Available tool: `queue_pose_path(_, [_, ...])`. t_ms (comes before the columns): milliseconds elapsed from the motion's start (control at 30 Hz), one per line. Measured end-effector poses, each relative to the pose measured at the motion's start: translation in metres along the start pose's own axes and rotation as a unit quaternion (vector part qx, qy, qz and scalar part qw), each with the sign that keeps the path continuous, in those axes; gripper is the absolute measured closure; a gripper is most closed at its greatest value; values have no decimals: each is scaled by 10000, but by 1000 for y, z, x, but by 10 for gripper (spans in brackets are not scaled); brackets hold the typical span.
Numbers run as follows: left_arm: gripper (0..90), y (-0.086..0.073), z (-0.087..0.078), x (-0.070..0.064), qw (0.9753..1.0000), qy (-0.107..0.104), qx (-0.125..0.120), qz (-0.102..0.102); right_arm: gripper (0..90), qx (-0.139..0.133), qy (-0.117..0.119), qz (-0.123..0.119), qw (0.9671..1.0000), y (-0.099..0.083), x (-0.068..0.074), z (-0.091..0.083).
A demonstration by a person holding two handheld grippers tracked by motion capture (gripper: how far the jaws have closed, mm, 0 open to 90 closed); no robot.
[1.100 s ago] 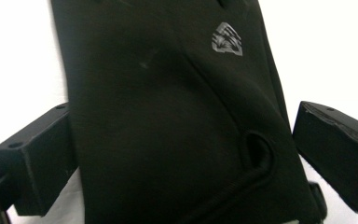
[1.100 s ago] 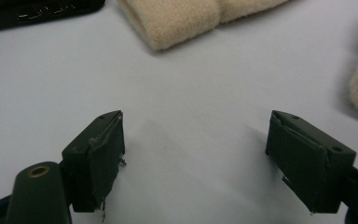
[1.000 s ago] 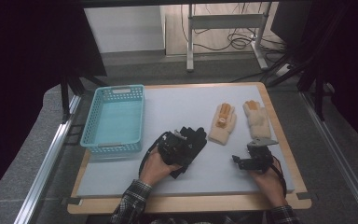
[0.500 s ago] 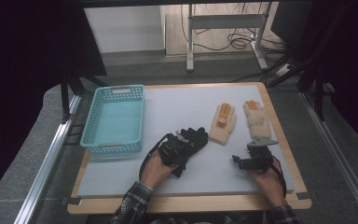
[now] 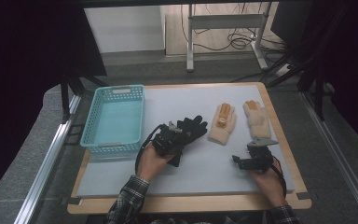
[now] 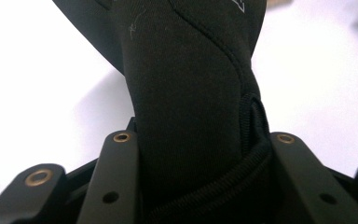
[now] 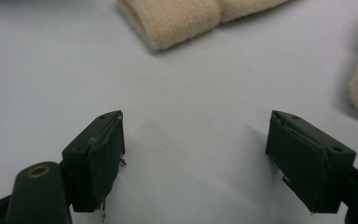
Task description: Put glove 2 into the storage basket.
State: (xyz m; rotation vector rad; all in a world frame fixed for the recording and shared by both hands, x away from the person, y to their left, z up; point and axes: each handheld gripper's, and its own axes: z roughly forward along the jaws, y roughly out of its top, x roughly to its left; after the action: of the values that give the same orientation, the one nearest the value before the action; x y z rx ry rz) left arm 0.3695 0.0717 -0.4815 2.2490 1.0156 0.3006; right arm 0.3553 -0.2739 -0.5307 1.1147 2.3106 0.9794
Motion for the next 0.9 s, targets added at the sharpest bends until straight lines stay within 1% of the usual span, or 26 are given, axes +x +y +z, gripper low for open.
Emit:
queue_pose_path(100, [616, 10, -10, 5, 10000, 60, -28, -29, 191, -3, -1, -6, 10000, 0, 0, 0])
queue_pose_path(133, [614, 16, -16, 10, 9999, 129, -32, -40, 191, 4, -1, 3, 10000, 0, 0, 0])
queue_pose_path(167, [613, 19, -19, 12, 9998, 191, -54, -57, 191, 4, -1, 5, 10000, 0, 0, 0])
queue_pose_path(200, [613, 19, -19, 12, 9998, 191, -54, -57, 191, 5, -1, 6, 10000, 0, 0, 0])
queue_pose_path(233, [612, 24, -25, 17, 9995, 291, -70, -91, 191, 3, -2, 5, 10000, 0, 0, 0])
queue_pose_path(267, [612, 24, -25, 17, 9995, 291, -70, -91, 191, 3, -2, 5, 10000, 0, 0, 0])
queue_pose_path(400, [610, 31, -37, 30, 9986, 474, -121, -222, 191, 0, -3, 5, 10000, 0, 0, 0])
queue_pose_path(433, [609, 32, -42, 36, 9976, 602, -134, -309, 191, 1, -2, 1, 10000, 0, 0, 0])
queue_pose_path(467, [608, 32, -42, 36, 9976, 602, -134, -309, 191, 1, -2, 1, 10000, 0, 0, 0])
queue_pose_path(500, [608, 33, -46, 43, 9965, 720, -129, -399, 191, 1, -2, 1, 10000, 0, 0, 0])
queue_pose_path(533, [608, 33, -46, 43, 9965, 720, -129, -399, 191, 1, -2, 1, 10000, 0, 0, 0])
queue_pose_path(633, [608, 33, -52, 55, 9951, 793, -158, -573, 191, -1, -1, -1, 10000, 0, 0, 0])
queue_pose_path(767, [609, 30, -61, 73, 9927, 944, -165, -726, 191, -1, 2, 2, 10000, 0, 0, 0])
queue_pose_path(800, [609, 29, -63, 77, 9920, 981, -165, -781, 191, -1, -1, 0, 10000, 0, 0, 0])
queue_pose_path(833, [608, 27, -68, 87, 9901, 1072, -165, -893, 191, -2, -1, 1, 10000, 0, 0, 0])
queue_pose_path(867, [608, 26, -71, 92, 9889, 1123, -165, -959, 191, -1, -2, 1, 10000, 0, 0, 0])
queue_pose_path(900, [608, 26, -71, 92, 9889, 1123, -165, -959, 191, -1, -2, 1, 10000, 0, 0, 0])
